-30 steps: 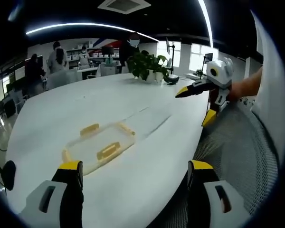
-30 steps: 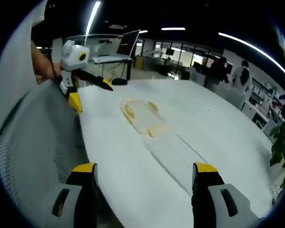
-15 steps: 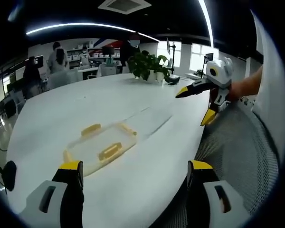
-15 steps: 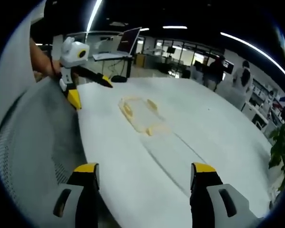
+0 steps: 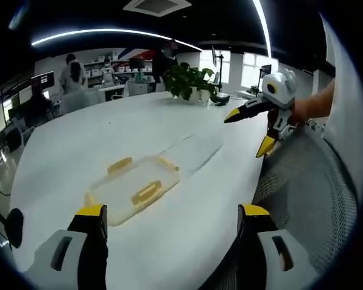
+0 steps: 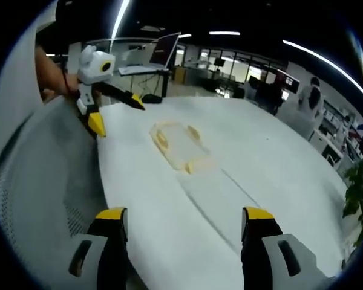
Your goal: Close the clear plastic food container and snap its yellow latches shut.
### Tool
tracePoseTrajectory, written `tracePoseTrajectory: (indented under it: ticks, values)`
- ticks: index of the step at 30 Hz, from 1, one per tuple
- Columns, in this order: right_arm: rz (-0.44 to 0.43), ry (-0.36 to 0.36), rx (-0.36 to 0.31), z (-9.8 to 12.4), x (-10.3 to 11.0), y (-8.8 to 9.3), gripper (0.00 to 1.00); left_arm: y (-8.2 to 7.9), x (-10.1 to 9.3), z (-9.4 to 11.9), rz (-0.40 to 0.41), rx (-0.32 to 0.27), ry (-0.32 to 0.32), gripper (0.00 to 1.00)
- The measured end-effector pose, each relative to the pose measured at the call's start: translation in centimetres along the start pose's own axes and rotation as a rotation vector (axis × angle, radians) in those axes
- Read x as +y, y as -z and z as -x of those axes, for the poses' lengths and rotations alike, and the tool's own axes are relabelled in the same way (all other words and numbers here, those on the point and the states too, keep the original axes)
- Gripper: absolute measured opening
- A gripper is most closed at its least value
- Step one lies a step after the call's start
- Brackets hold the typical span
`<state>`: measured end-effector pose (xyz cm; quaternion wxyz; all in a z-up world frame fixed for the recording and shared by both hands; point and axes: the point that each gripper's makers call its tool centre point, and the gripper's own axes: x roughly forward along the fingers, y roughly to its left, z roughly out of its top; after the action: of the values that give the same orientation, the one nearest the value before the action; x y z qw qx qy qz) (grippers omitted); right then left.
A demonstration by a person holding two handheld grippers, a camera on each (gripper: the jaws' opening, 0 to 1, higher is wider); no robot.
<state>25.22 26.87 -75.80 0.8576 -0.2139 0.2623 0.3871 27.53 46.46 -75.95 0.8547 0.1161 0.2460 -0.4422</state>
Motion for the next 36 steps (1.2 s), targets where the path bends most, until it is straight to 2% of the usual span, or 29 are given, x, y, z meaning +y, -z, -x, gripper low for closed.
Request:
tracePoseTrajectory:
  ticks: [2,36]
  values:
    - [0.005,-0.007,0.012,-0.2,0.1,0.1,0.73,0.0,0.1,-0.1,-0.004,0.003,0.002,0.89]
    - [0.039,-0.034,0.037,-1.7,-0.7,-0.3,0.73,0.4,1.7,-0.8,-0.044,0.037,0.006,0.87]
